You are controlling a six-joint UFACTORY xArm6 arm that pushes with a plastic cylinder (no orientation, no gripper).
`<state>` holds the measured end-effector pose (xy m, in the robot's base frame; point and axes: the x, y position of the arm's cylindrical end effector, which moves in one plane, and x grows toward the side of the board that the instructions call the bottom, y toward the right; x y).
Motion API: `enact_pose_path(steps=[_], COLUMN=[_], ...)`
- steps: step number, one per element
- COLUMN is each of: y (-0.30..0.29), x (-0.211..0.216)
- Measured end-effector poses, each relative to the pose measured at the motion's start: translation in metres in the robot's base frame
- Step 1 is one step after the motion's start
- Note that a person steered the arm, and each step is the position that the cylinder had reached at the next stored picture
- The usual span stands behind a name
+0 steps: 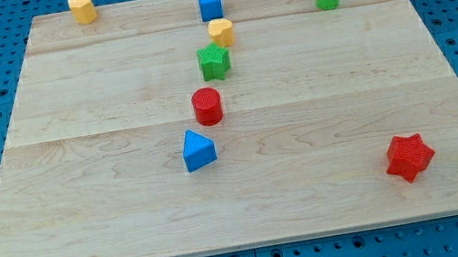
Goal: Place the red star below the blue triangle
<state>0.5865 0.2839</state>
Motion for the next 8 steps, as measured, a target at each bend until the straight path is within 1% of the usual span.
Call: enact_pose_path(steps=[1, 2, 3, 4, 6, 7, 8], y=[-0.015, -0.035, -0.023, -0.063, -0.189, -0.196, -0.171], x=[0.004, -0.006, -0.031, -0.038, -0.036, -0.03, -0.021])
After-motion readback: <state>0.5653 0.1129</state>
